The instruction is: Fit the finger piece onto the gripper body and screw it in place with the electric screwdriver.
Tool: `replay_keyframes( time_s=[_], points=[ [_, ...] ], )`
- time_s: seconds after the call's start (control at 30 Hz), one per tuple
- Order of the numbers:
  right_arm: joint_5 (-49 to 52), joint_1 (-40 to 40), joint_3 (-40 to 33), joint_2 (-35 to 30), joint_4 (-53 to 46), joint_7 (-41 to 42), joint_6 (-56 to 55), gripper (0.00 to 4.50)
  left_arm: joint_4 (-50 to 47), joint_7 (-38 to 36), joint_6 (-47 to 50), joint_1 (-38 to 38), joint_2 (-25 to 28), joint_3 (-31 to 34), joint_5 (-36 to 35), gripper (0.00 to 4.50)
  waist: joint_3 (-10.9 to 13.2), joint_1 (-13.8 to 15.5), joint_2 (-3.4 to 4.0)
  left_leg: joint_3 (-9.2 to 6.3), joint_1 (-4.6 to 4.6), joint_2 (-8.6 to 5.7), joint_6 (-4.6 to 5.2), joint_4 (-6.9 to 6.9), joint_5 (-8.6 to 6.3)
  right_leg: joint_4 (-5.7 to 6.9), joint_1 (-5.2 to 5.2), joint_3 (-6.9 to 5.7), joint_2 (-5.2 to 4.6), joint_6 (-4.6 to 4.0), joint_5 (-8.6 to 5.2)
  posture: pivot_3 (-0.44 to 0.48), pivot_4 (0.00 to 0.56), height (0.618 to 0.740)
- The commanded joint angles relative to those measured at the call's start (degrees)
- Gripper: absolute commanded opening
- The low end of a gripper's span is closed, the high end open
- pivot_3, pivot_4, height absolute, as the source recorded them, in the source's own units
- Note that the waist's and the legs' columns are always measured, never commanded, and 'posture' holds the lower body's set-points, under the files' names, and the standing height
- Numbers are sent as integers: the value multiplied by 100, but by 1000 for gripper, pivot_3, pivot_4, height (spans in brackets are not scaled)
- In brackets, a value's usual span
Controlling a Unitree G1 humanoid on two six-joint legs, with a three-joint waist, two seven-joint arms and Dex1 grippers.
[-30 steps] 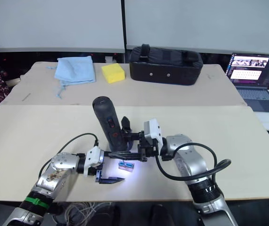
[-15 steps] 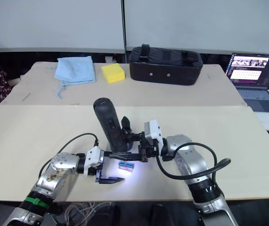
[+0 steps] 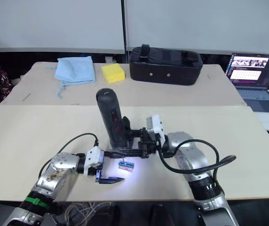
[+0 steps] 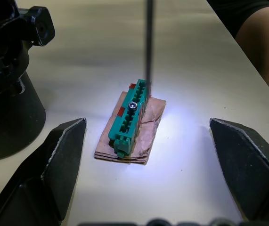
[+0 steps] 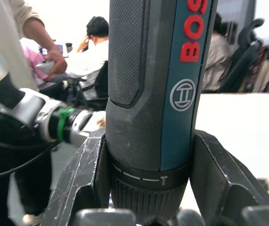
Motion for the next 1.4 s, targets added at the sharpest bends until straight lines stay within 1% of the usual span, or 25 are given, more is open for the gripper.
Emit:
replay_keyframes(
  time_s=[0.03,1.4],
  points=[
    [115,-141,-153,76,-171,-64,-173,1929,68,-27,-35,84,38,-83,29,4423,0,-2,0,0,0,0,0,0,0,0,0,0,0,0,0,0,150,740],
    [-185,-29,23,140,53,81,-304,1929,38,9,3,137,58,-73,41,4423,0,-6,0,0,0,1,0,9,0,3,2,0,0,4,0,0,150,740]
  ],
)
